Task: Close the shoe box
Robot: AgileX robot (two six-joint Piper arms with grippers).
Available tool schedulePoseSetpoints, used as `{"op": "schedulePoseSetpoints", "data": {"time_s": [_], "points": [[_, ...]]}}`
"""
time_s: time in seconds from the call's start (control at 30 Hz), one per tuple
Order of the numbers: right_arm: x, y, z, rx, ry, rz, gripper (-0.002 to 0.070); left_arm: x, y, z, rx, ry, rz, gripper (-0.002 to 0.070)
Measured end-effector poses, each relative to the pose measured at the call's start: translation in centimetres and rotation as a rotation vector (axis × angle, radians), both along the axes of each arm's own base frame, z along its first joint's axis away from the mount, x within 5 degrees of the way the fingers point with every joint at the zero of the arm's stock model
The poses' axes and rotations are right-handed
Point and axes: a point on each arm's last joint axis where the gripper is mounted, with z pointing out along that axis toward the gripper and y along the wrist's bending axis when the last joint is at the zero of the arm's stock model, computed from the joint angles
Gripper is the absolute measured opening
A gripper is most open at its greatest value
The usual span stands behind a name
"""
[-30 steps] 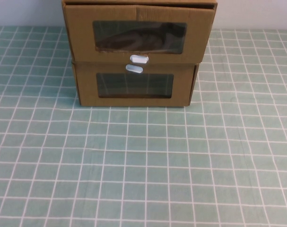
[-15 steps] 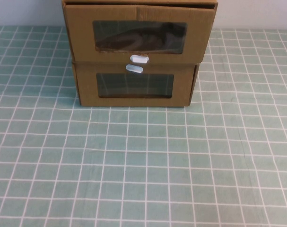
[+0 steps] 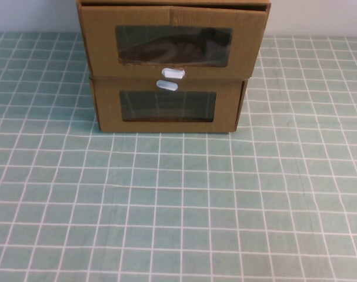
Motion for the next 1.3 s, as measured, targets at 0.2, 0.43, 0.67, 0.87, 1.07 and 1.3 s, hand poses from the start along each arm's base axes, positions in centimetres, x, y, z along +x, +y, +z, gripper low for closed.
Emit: {"op": "schedulePoseSetpoints", "data": {"time_s": [0.2,0.43,0.67,0.87,1.07,1.3], "points": [[0.0,0.0,0.0,0.0,0.0,0.0,-0.0014,0.5,0.0,-2.2,0.025,0.045,0.012,-0.0003],[0.0,0.0,0.0,0.0,0.0,0.0,-0.0014,0.5,1.1,-6.6,0.207,-0.01,0.107,-0.0003],[0.0,0.0,0.0,0.0,0.0,0.0,-0.0014,0.5,1.4,-8.6,0.265,0.086,0.123,-0.0003],[0.0,0.0,0.0,0.0,0.0,0.0,-0.0014,0.5,1.4,-8.6,0.258,0.087,0.126,-0.0003],[0.0,0.0,0.0,0.0,0.0,0.0,-0.0014,0.5,1.4,-8.6,0.256,0.088,0.127,-0.0003],[-0.1,-0.1,0.0,0.002,-0.004,-0.01,-0.0014,0.5,1.4,-8.6,0.256,0.09,0.128,-0.0003]]}}
